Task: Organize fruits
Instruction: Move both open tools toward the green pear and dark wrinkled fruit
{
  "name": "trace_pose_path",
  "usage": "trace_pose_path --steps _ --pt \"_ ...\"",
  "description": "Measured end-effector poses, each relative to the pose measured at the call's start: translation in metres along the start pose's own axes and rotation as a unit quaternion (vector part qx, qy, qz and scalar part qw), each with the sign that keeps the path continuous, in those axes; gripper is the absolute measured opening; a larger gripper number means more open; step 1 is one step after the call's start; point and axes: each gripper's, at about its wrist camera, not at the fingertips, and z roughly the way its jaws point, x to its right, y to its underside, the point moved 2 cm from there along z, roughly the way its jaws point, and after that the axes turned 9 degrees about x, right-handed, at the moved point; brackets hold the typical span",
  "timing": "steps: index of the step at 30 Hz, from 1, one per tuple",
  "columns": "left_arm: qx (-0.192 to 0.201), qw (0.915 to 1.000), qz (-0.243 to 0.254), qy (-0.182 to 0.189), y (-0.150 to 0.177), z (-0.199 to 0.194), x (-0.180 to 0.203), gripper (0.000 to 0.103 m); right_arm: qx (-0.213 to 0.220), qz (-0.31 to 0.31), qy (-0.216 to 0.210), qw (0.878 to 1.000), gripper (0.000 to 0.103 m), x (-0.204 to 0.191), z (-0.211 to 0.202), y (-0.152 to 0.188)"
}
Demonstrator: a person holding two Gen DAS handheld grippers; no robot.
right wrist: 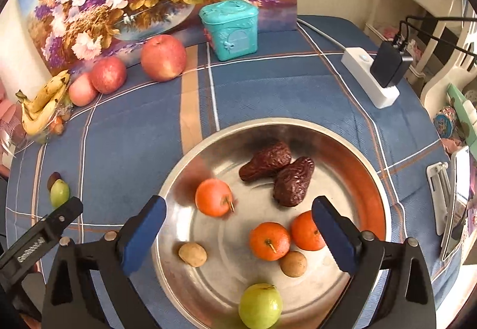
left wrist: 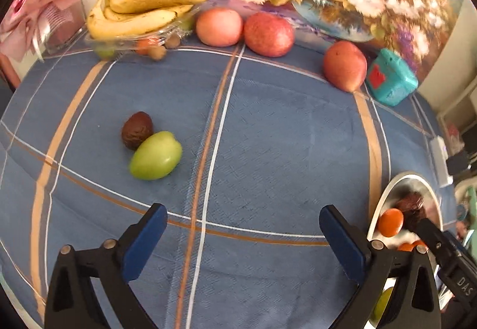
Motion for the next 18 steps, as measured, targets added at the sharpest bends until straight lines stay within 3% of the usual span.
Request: trace_pose_path --steps 5,12,18 --pt "0.007 0.9998 0.018 0.009 -0.001 -0.003 0.008 0.103 -0.002 -0.007 0.0 1.0 0.098 -0.005 0.002 0.002" --pt "-0.004 0.9991 0.024 -0.035 -0.001 -0.004 0.01 0.103 -0.004 -0.009 0.0 1.0 0.098 -0.006 0.003 0.003" --pt "-0.009 0.999 0.012 -0.041 -0.005 -0.007 0.001 0.103 -0.009 -0.013 0.004 1.0 0.098 -0.009 0.005 0.005"
